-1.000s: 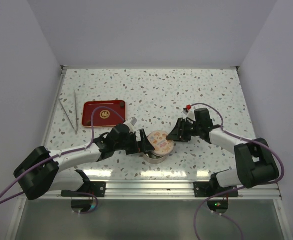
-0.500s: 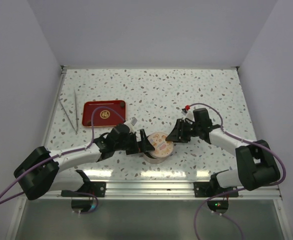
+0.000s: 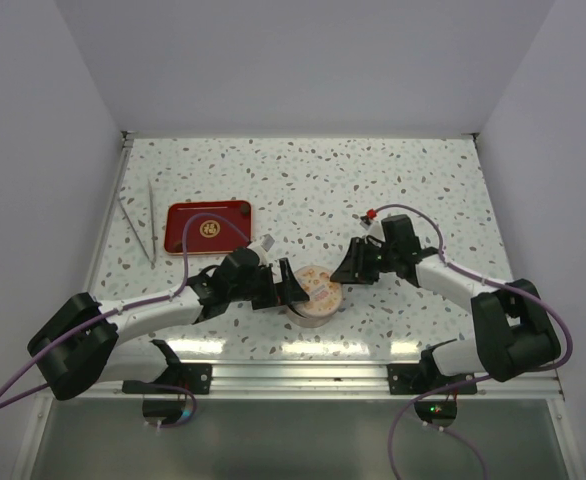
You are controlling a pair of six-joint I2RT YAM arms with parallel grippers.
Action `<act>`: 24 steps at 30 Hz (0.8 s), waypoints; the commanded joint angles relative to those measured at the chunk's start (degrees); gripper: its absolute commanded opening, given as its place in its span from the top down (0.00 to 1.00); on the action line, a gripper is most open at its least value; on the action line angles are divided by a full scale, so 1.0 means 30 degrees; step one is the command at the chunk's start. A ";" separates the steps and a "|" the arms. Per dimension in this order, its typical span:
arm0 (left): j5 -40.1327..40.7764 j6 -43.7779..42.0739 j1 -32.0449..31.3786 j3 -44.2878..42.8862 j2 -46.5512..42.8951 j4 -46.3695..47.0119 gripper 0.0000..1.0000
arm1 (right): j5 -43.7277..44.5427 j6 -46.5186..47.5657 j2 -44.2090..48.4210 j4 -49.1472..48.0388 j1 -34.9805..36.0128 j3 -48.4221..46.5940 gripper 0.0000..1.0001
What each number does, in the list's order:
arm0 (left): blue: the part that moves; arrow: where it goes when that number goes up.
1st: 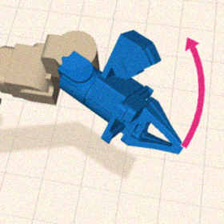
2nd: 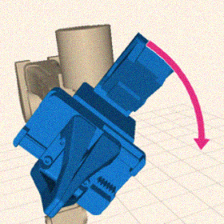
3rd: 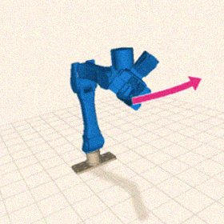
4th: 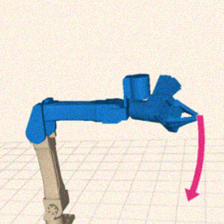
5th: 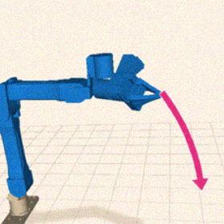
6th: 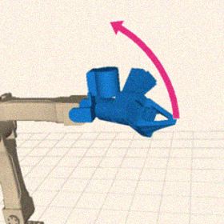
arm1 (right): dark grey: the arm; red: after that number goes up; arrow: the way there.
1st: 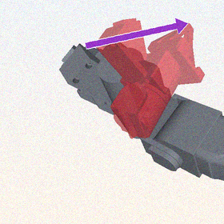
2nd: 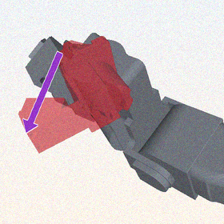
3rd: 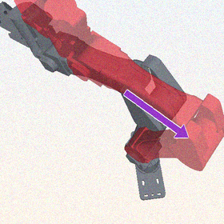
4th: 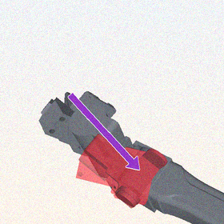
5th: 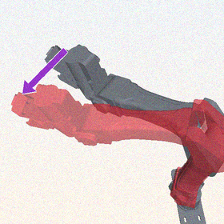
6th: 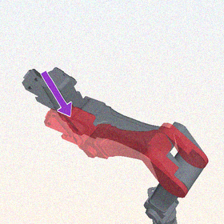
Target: Pack the chocolate
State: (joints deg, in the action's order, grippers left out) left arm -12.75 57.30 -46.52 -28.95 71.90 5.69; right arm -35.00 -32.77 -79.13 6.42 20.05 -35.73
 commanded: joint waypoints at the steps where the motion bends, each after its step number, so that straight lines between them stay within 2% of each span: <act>1: 0.0062 -0.0174 0.0097 -0.0692 -0.0001 0.0797 0.03 | 0.1150 0.0232 -0.0311 0.0645 0.0317 -0.0250 0.62; 8: 0.0062 -0.0173 0.0097 -0.0750 0.0028 0.0622 0.08 | 0.1267 0.0027 -0.0429 0.0498 0.0756 -0.0367 0.62; 18: 0.0091 -0.0115 0.0097 -0.0839 0.0174 0.0212 0.22 | 0.1355 -0.0061 -0.0371 0.0644 0.0991 -0.0631 0.62; 24: 0.0237 0.0031 0.0097 -0.0809 0.0116 -0.0081 0.25 | 0.1385 -0.0149 -0.0253 0.0616 0.1079 -0.0631 0.62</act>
State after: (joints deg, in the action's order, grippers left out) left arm -11.73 57.45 -46.41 -29.04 72.34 4.23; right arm -33.52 -33.47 -79.48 6.33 22.50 -36.64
